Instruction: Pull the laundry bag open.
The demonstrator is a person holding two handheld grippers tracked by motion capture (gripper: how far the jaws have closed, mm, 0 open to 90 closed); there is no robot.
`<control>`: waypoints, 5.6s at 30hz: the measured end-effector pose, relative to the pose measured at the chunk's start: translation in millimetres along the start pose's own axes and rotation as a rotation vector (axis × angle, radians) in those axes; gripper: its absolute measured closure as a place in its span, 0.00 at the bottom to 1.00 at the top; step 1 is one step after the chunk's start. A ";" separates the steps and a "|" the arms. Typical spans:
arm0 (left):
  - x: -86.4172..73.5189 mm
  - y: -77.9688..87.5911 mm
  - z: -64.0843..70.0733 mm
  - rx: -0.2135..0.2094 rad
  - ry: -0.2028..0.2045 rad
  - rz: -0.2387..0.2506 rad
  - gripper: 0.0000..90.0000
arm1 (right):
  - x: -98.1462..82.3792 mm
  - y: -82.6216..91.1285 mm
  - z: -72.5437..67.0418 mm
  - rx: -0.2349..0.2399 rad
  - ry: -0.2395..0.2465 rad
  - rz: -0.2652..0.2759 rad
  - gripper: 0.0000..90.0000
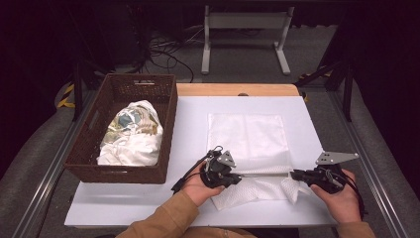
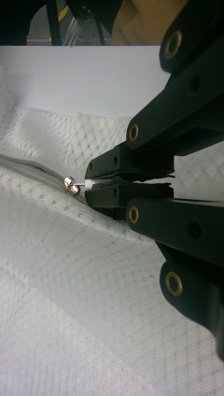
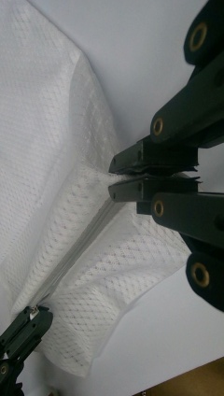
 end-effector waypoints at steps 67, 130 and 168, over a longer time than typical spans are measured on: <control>-86.5 53.2 -18.7 0.179 0.173 -0.012 0.96 | 0.6 -13.0 13.5 0.030 -0.004 -0.030 0.95; -80.2 37.6 26.9 0.034 -0.099 -0.088 0.99 | 11.1 -5.5 -9.9 0.046 0.065 0.012 0.76; -73.3 64.2 6.2 0.041 0.043 0.138 0.73 | 37.0 -55.8 -56.6 0.144 0.259 -0.039 0.49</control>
Point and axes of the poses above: each handheld gripper's, and its own axes: y roughly backward along the jaws, x roughly out of its top, z roughly to its right, the point moved 4 cm from there along -y, roughly forward along the jaws, and after that the axes turned 7 degrees about -z, right-handed, at the moved point
